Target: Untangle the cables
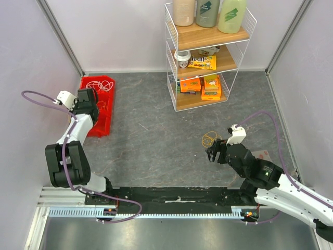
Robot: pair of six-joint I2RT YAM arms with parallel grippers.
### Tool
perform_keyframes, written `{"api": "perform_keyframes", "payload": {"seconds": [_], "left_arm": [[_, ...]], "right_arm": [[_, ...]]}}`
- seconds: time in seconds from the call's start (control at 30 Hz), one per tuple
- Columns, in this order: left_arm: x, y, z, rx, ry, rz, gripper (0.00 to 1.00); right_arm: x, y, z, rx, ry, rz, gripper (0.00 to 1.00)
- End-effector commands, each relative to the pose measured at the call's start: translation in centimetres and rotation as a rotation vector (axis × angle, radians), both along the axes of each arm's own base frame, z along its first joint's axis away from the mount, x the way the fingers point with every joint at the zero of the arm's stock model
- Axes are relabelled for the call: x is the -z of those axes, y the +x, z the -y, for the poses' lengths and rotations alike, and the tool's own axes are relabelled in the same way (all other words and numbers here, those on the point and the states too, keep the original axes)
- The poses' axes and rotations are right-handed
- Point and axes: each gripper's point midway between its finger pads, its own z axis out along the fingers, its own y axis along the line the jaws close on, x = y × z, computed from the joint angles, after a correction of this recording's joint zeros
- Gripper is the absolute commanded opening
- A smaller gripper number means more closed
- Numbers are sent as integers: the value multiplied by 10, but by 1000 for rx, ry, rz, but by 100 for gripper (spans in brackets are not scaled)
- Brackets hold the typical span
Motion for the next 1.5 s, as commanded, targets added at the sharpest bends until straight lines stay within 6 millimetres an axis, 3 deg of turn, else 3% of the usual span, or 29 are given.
{"api": "perform_keyframes", "payload": {"seconds": [0.0, 0.17, 0.37, 0.5, 0.57, 0.67, 0.73, 0.77, 0.93, 1.1, 1.2, 1.27, 1.33, 1.47], "left_arm": [[30, -6, 24, -40, -218, -8, 2], [58, -10, 53, -23, -398, -64, 2], [79, -9, 63, 12, -569, -104, 2], [95, -10, 57, -17, -683, -140, 2], [91, -10, 49, -18, -651, -150, 17], [72, -10, 43, -6, -607, -134, 60], [58, -10, 46, 22, -603, -107, 79], [49, -10, 50, 53, -601, -91, 84], [6, -13, 79, 202, -601, 3, 86], [-40, -15, 140, 488, -563, 72, 86], [-47, -28, 217, 804, -562, 70, 83], [-39, -47, 270, 1005, -541, 19, 82], [-25, -81, 327, 1239, -554, -41, 81], [15, -158, 395, 1545, -680, -101, 75]], "right_arm": [[-5, 3, -1, 8, 23, 25, 79], [-4, 3, -3, 1, 26, 19, 79], [-6, 3, -2, 5, 25, 26, 79], [-4, 3, -3, 2, 19, 16, 79], [-3, 3, -5, -3, 19, 12, 79], [-1, 4, -7, -2, 11, 5, 79], [1, 6, -11, -7, 9, -1, 79], [3, 7, -13, -7, 7, -5, 79], [17, 16, -23, 13, -47, -54, 79], [29, 29, -19, 113, -119, -91, 79], [36, 42, 1, 224, -151, -106, 79], [44, 54, 22, 305, -158, -140, 77], [50, 66, 38, 352, -136, -180, 75], [46, 93, 64, 420, -141, -186, 73]]}}
